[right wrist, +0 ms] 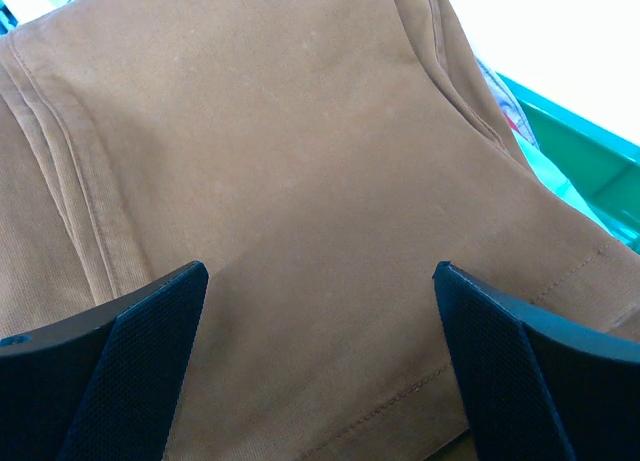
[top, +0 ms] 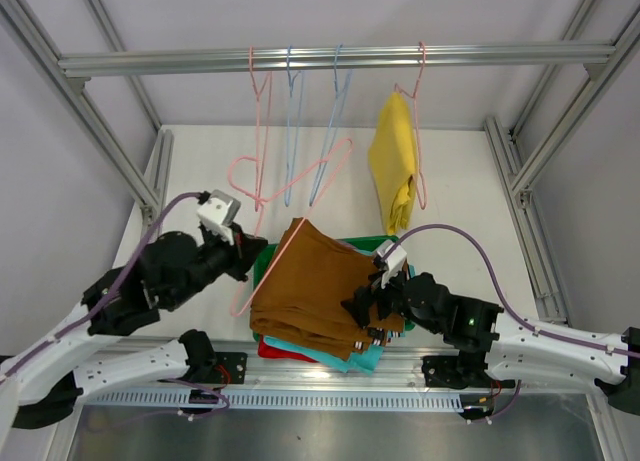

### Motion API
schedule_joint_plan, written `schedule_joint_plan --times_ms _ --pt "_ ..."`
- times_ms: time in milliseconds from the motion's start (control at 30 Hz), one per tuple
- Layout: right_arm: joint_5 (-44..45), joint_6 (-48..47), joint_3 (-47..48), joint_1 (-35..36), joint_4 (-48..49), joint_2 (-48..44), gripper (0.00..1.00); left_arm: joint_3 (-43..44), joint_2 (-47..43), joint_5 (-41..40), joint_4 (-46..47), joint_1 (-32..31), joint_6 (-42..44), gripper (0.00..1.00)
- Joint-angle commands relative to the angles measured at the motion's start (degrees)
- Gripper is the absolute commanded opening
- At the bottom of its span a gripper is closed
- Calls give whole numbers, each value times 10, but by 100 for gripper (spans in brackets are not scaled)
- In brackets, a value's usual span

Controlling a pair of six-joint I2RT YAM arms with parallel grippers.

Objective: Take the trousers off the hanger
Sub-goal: Place the hanger at the clothesline.

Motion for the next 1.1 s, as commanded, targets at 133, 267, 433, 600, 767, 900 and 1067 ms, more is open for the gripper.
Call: schedule_joint_plan --times_ms 133,267,433,600,767,900,1067 --pt "3 9 -12 2 23 19 99 -7 -147 66 48 -4 14 0" --pt "0 11 -12 2 25 21 99 12 -169 15 39 -3 18 0" --pt "-2 10 -10 2 24 22 99 41 -165 -94 3 -3 8 1" --pt "1 11 -14 1 25 25 100 66 -166 -245 -47 -4 -26 1" --pt "3 8 -18 -1 29 29 100 74 -183 -303 -106 -3 -68 1" --pt "-1 9 -23 -4 37 35 100 78 -176 -320 -175 -4 -106 1" --pt "-11 15 -29 -6 55 36 99 94 -135 -328 -258 -4 -153 0"
